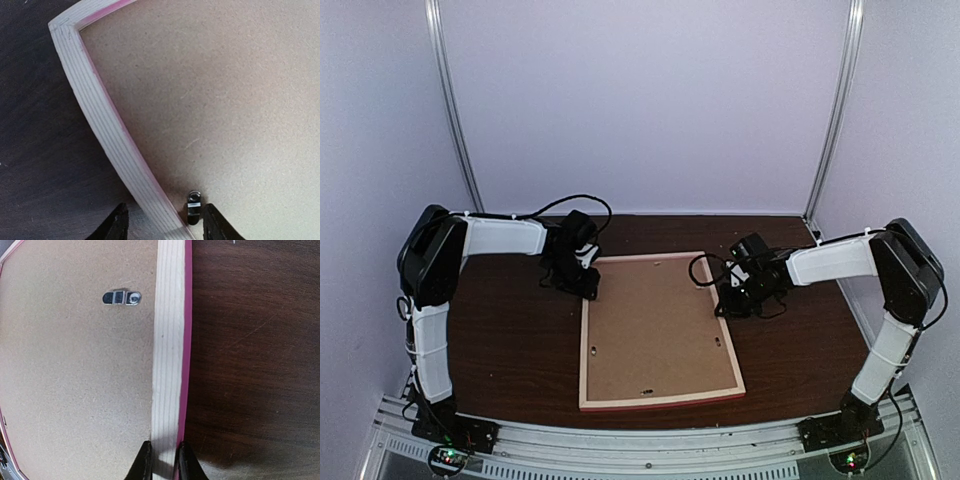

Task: Put the photo into the frame
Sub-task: Press the fastener onto the backboard.

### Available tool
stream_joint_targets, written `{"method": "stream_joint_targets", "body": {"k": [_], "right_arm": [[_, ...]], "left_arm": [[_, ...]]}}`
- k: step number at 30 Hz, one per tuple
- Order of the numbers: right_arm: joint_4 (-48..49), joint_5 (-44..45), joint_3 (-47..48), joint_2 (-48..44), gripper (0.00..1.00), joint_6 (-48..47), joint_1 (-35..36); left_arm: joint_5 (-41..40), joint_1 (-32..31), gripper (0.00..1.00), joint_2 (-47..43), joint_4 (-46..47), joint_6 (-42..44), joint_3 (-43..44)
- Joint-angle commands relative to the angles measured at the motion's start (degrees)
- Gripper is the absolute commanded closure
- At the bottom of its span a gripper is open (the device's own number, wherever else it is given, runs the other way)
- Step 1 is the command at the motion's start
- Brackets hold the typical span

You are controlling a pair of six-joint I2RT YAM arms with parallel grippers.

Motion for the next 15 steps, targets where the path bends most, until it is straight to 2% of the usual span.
{"method": "stream_joint_targets", "body": {"k": [1,15], "right_arm": [[1.17,-2.24,0.36,-0.38,0.85,-0.08,0.72],[1.75,-1.93,-1.04,-0.86,0.86,-0.33,0.72]], "left_arm": [[0.18,1.38,0.51,1.91,-0.19,-0.51,-0.3],[4.87,3.14,0.69,1.63,2.33,-2.42,-2.26]]}}
